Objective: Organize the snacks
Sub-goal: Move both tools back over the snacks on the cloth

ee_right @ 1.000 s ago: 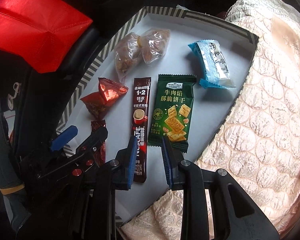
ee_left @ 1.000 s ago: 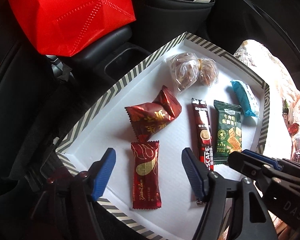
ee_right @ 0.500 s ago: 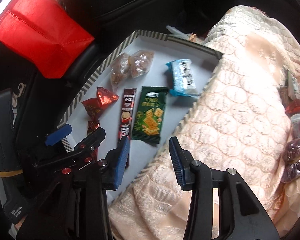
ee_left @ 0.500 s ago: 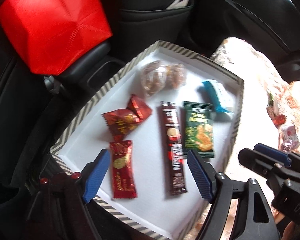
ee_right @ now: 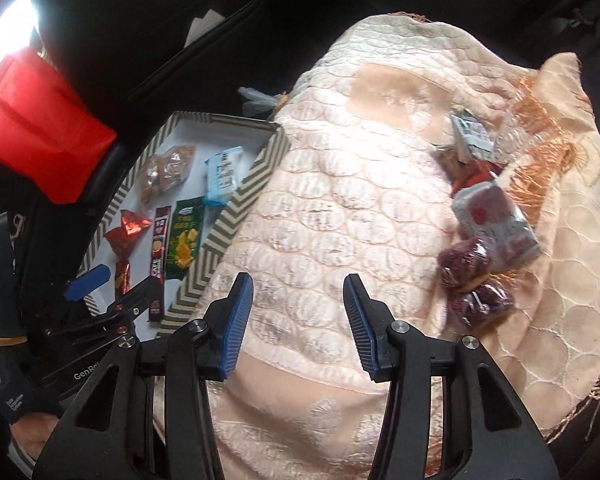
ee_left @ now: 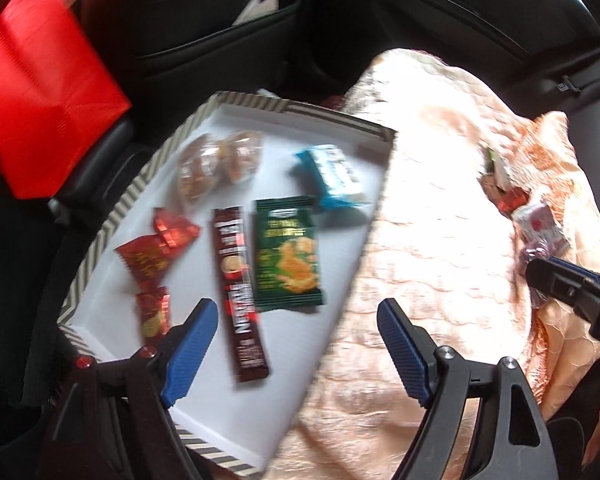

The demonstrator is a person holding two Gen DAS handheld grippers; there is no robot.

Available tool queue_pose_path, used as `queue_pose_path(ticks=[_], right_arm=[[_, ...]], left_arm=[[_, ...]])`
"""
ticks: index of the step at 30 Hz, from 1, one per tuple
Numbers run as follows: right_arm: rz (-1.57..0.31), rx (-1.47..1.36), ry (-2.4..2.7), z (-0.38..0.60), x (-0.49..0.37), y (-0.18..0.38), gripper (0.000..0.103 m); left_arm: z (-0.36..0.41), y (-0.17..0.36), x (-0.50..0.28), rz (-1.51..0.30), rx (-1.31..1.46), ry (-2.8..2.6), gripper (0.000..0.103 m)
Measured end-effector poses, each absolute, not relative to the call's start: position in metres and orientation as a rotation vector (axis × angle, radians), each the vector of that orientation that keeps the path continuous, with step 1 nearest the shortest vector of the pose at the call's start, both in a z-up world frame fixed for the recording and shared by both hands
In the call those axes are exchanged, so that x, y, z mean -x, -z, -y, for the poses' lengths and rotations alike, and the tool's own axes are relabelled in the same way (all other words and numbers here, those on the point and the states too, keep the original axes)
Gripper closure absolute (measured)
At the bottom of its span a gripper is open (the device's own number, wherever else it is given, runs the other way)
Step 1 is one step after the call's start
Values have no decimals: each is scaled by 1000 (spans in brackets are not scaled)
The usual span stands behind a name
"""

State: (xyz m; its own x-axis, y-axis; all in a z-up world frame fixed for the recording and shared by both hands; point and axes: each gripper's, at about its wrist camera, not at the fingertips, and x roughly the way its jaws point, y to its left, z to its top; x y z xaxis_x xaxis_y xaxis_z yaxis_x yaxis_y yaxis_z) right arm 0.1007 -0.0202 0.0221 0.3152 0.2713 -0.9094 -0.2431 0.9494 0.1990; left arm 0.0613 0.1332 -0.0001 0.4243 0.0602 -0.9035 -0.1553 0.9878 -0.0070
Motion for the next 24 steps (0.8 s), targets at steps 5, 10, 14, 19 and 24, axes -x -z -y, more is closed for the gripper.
queue_pose_path(ticks=[5,10,14,19,24], right_arm=[[-1200,-88,-254,66,-105,-24,56],[-1177,-129,-181,106,-109,-32,56],[-1169,-186,-147,131,-112,-34,55],[-1177,-216,-133,145,-112,-28,53],[-1169,-254,-123,158,-114,-26,53]], left_arm=[[-102,2,-68,-1139,59,-74,19],[-72,6,-75,-1162,36,-18,19],[-46,11,-81,-1183,22,27,19],[-17,16,-92,-1206,34,75,19],[11,19,-108,-1228,92,120,19]])
